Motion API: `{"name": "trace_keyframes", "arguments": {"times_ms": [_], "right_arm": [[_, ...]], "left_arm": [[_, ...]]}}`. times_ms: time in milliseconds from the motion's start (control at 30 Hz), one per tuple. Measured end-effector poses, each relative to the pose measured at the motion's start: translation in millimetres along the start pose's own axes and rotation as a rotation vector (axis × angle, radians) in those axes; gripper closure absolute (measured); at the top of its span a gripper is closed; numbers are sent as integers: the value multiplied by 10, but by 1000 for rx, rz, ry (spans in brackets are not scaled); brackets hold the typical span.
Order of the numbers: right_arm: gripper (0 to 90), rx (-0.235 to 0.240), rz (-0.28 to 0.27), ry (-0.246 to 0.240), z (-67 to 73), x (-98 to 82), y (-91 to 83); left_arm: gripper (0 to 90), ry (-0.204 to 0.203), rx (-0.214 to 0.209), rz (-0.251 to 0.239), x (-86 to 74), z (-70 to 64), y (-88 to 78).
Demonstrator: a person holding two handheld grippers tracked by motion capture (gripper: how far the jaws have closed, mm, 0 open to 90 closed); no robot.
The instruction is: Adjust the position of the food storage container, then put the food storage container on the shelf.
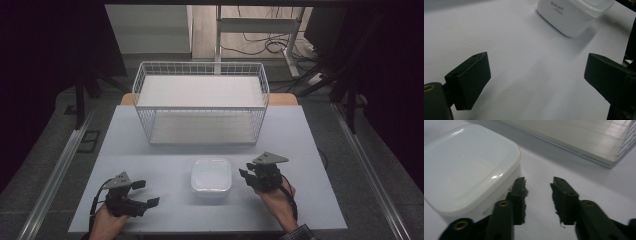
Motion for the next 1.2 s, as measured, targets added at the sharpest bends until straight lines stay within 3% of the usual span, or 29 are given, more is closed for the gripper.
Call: {"name": "trace_keyframes", "arguments": {"times_ms": [167,200,233,300,333,433,533,800,933,1033,1200], "right_arm": [[321,27,-12,-28,-12,-110,-81],[321,27,-12,-28,-12,-110,-81],[224,44,-19,-37,-20,-149,-108],[187,46,-25,-34,-21,-165,-116],[98,60,-23,-37,-26,-195,-115],[41,75,-14,-57,-19,-243,-83],[23,94,-8,-64,-8,-265,-42],[14,83,-11,-52,-49,-252,-34],[7,117,-25,-41,-37,-222,-34],[5,127,-36,-43,-15,-183,-37],[4,138,-35,-44,10,-128,-24]], "left_arm": [[74,5,-4,8,0,-16,1],[74,5,-4,8,0,-16,1],[73,8,-1,12,-2,-16,4],[73,9,0,12,-3,-16,5],[73,11,4,9,-5,-15,3],[69,17,11,7,-8,-10,3],[65,18,14,6,-8,-6,7],[64,28,23,7,6,-11,17],[60,46,16,-8,40,-40,20],[58,65,-2,-24,107,-85,42],[78,92,-3,9,262,-130,103]]}}
Point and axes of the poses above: each handheld gripper's, and its own axes: y roughly forward along the jaws, x roughly out of its top, z roughly to its left, the point moved 5 cm from there along y, roughly forward along the jaws, and after that the axes turned 13 degrees about z, right-handed, at the moved point
